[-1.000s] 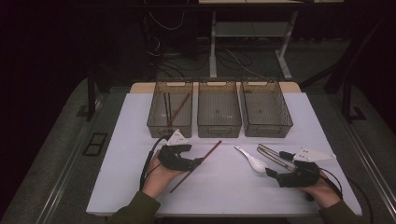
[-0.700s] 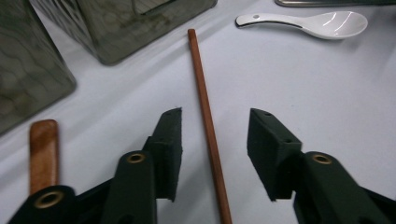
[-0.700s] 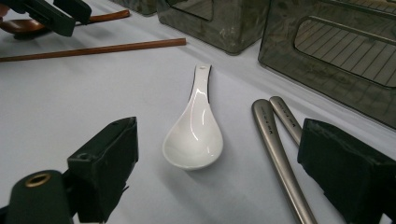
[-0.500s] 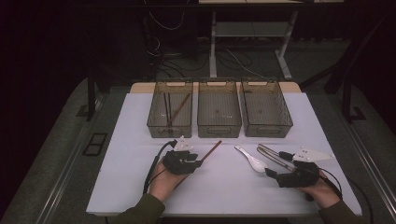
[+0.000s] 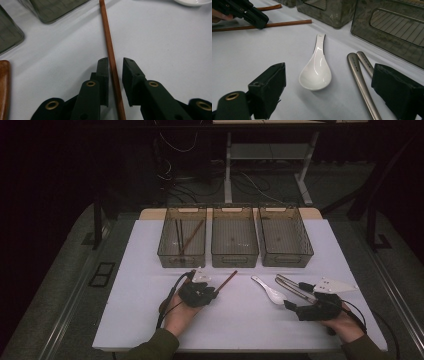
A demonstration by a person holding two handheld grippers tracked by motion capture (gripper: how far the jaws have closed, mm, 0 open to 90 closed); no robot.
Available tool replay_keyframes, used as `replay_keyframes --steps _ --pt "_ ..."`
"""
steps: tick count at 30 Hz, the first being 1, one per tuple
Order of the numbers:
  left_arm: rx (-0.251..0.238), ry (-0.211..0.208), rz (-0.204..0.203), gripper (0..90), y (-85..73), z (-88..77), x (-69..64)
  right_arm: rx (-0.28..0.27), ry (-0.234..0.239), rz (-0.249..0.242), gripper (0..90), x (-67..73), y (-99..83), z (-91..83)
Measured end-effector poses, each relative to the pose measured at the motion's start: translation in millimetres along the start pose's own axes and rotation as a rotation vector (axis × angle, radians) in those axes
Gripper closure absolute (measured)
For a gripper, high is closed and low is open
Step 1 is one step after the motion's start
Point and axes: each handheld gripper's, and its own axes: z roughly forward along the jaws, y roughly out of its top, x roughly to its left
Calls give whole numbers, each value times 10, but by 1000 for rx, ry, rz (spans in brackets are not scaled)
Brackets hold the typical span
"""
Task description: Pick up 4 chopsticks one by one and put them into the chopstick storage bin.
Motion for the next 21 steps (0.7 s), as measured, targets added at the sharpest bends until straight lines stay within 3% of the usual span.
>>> replay_keyframes --steps 6,21 --pt "3 17 14 784 0 3 -12 1 1 0 122 0 1 0" --pt "0 8 -7 831 -3 5 18 2 2 2 123 4 1 3"
